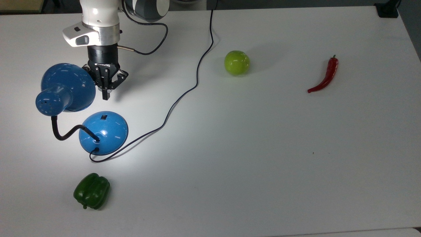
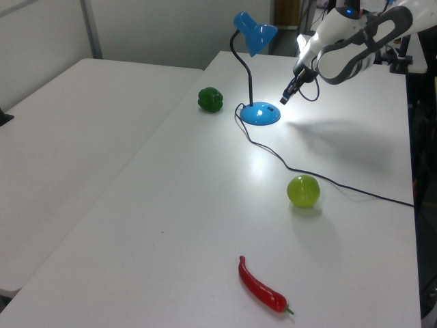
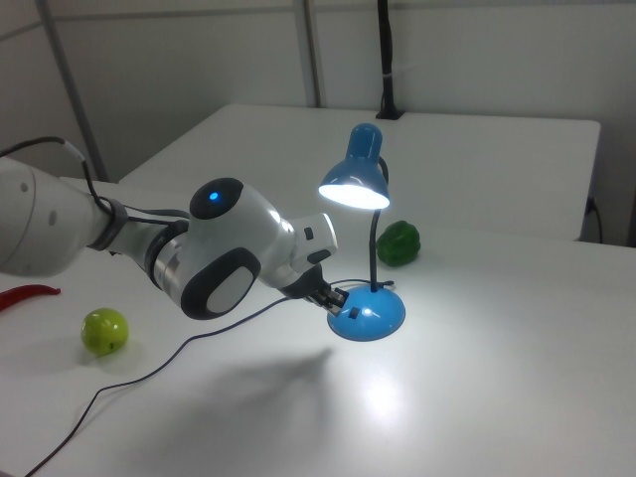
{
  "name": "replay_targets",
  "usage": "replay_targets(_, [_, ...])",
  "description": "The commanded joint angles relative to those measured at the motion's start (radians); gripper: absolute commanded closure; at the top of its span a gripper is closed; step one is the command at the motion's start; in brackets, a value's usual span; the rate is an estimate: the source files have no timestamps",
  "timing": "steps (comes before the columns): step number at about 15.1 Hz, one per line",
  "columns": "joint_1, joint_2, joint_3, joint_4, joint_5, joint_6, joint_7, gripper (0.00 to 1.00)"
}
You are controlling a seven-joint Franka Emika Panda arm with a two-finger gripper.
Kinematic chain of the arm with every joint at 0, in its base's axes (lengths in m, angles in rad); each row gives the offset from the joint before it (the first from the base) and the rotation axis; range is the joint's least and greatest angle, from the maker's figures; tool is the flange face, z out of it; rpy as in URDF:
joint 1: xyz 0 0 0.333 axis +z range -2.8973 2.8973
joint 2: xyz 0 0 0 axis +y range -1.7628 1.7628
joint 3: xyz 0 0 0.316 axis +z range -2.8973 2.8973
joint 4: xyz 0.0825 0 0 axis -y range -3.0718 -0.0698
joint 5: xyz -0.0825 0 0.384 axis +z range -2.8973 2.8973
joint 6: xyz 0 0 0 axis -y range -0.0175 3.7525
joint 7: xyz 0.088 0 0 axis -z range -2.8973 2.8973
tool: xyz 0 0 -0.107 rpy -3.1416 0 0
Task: Turn off lamp
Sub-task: 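Lower the gripper over the switch on the blue lamp base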
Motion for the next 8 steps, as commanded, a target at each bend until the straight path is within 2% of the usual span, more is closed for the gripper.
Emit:
replay_targets(1, [-0.009, 0.067, -0.005, 0.055, 0.041, 0.056, 0.010, 1.00])
replay_targets(8, [-0.009, 0.121, -0.005, 0.104, 0.094, 0.090, 0.010, 1.00])
